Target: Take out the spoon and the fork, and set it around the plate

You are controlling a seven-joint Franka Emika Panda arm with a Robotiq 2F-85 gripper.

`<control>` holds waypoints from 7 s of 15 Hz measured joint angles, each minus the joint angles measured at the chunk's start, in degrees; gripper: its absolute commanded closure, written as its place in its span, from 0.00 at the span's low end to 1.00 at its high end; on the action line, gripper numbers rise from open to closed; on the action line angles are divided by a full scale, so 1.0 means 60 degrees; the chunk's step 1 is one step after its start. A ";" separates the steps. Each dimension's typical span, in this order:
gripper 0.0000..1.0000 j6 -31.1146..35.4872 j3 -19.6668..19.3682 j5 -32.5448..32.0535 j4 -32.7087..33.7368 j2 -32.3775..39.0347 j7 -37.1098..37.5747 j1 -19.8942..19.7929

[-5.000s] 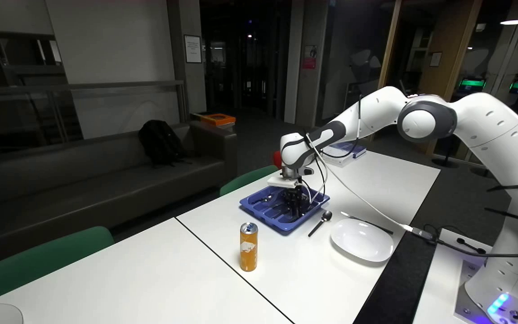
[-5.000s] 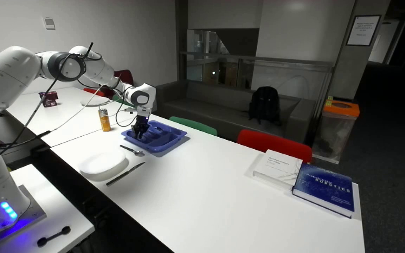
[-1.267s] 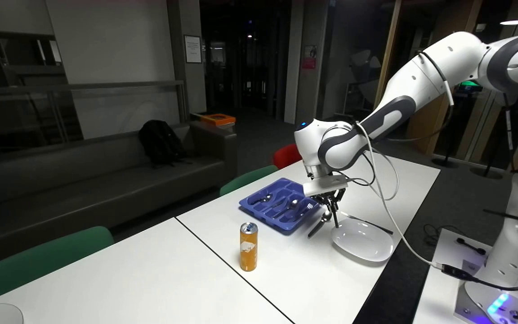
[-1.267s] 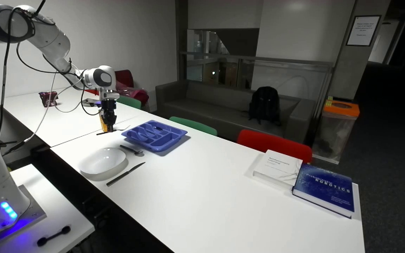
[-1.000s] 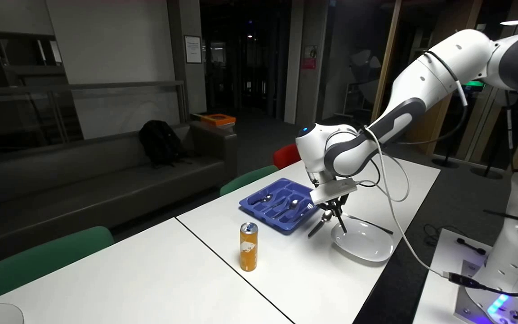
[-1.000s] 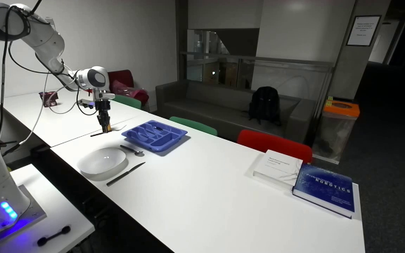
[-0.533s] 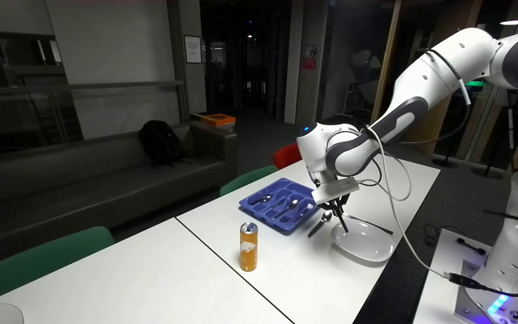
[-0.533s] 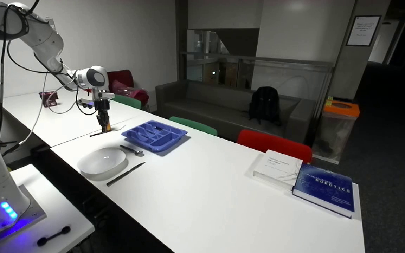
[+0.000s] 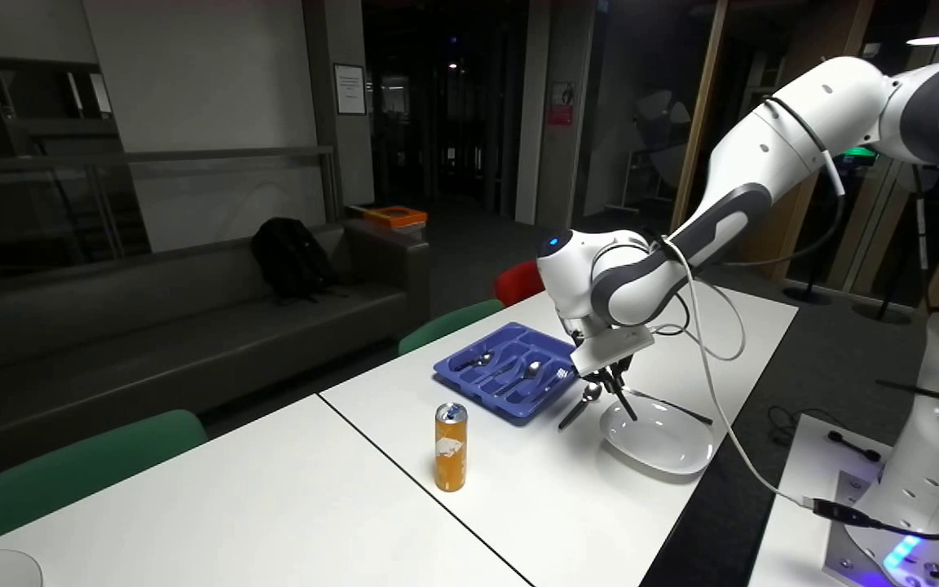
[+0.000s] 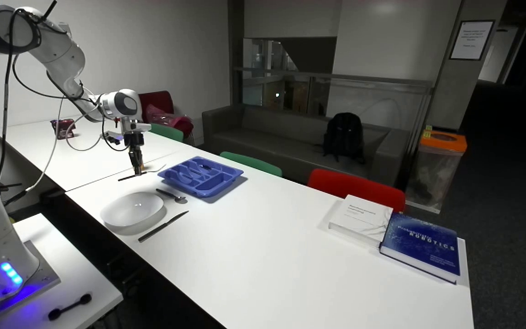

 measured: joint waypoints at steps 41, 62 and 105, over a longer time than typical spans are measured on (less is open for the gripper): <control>0.97 0.2624 0.0717 0.0851 -0.0628 0.1910 -0.3682 0.1042; 0.03 0.3197 0.0392 0.0813 -0.1338 0.1711 -0.4340 0.1035; 0.00 0.3282 0.1866 0.2301 -0.6080 -0.7376 0.0682 -0.0795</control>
